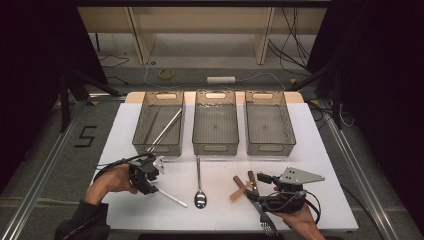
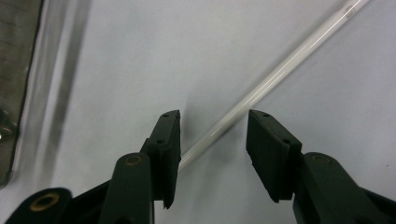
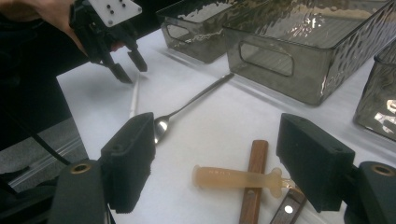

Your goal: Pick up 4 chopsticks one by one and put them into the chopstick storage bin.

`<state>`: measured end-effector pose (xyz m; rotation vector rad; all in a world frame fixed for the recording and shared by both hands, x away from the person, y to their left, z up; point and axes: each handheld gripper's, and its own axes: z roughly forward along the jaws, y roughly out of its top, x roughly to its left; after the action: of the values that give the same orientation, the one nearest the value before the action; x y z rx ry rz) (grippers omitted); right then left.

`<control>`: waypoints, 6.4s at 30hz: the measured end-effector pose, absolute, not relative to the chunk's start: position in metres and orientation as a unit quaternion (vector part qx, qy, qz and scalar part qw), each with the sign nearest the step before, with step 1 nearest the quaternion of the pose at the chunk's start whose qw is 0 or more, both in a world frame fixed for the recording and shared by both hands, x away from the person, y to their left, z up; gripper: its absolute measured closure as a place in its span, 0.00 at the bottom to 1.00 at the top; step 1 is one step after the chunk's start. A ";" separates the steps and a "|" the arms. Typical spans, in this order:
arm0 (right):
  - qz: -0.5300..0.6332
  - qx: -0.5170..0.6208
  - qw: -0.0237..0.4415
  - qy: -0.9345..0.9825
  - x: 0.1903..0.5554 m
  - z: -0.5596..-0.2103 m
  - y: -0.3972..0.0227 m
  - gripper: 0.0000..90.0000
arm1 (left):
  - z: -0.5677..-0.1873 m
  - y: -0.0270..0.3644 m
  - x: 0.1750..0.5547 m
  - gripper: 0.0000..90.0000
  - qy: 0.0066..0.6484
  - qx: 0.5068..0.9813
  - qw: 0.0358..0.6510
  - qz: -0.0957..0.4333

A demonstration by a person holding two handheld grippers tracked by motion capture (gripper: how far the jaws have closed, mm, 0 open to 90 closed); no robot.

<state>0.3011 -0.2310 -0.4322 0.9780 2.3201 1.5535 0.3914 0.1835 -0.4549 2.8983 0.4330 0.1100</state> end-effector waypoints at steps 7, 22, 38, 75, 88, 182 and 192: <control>0.523 0.329 0.092 0.781 0.301 -0.432 -0.231 0.32 | -0.460 0.184 0.392 0.66 0.143 0.984 0.098 0.032; 0.523 0.329 0.092 0.781 0.301 -0.432 -0.231 0.32 | -0.460 0.181 0.389 0.69 0.116 0.988 0.100 0.024; 0.523 0.328 0.092 0.781 0.301 -0.432 -0.231 0.32 | -0.462 0.179 0.386 0.80 0.085 0.992 0.094 0.017; 0.523 0.330 0.091 0.781 0.301 -0.432 -0.231 0.32 | -0.462 0.179 0.381 0.93 0.028 0.995 0.094 0.017; 0.523 0.329 0.091 0.781 0.300 -0.431 -0.231 0.32 | -0.461 0.178 0.382 0.93 0.041 0.995 0.091 0.017; 0.521 0.338 0.089 0.779 0.303 -0.434 -0.234 0.32 | -0.349 0.213 0.461 0.93 0.375 0.851 0.329 0.163; 0.521 0.337 0.086 0.779 0.304 -0.435 -0.233 0.32 | -0.343 0.209 0.486 0.93 0.391 0.836 0.342 0.179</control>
<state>0.3040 -0.2333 -0.4348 1.0053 2.3222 1.5533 0.4858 0.2087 -0.3431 2.1724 1.0159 0.4658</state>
